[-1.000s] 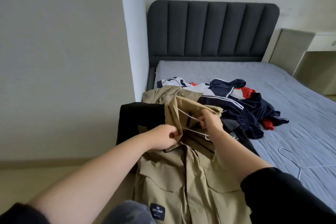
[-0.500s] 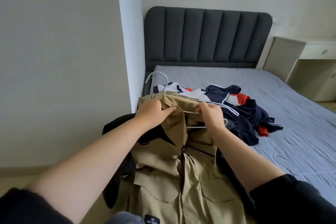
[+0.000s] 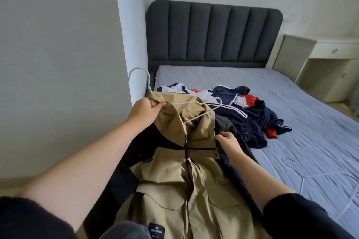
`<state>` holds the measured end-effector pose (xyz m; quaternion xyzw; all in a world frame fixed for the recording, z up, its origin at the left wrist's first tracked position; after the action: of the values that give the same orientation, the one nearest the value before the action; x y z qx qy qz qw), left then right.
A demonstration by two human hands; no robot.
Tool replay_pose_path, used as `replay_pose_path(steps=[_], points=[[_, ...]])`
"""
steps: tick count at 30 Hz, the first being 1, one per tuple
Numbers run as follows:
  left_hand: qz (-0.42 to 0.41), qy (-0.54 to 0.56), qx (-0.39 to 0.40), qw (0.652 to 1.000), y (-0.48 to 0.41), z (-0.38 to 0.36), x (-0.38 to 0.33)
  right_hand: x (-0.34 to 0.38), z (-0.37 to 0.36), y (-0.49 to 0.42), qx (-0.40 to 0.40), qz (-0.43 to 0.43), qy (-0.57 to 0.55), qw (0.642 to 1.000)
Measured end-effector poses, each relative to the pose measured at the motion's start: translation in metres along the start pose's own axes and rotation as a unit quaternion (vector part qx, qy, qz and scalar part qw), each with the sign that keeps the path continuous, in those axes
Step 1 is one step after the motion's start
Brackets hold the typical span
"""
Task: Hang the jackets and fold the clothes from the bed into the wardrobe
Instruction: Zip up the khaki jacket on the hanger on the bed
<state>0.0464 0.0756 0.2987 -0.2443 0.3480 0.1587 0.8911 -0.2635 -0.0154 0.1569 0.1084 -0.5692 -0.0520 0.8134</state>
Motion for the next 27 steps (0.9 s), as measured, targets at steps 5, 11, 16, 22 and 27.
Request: replay_pose_path(steps=[5,11,16,22,27], points=[[-0.002,-0.009,0.022,1.0,0.001,-0.005,-0.001,0.009,-0.01,-0.004,0.029,0.054,0.053,0.997],[-0.046,-0.128,0.095,0.986,0.014,-0.008,0.005,0.041,0.041,-0.017,-0.069,0.067,0.182,0.979],[-0.08,-0.215,0.075,0.971,0.026,-0.01,0.003,0.076,0.04,-0.017,-0.058,0.092,0.243,0.964],[-0.102,-0.249,0.102,0.958,0.032,-0.018,-0.003,0.11,0.027,-0.003,-0.075,0.127,0.096,0.984],[-0.107,-0.234,0.126,0.958,0.034,-0.023,-0.003,0.153,-0.007,0.048,-0.048,0.186,0.05,0.98]])
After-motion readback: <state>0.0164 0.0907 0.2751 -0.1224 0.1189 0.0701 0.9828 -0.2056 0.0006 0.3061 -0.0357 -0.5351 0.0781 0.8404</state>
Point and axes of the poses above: each hand's wrist, its own y-axis away from the middle knuckle, its own z-axis out of the back of the hand, x = y × z, the point moved 10 cm from there along -y, towards the middle knuckle, and after that the axes turned 1 degree about -z, right-handed, at the moved point
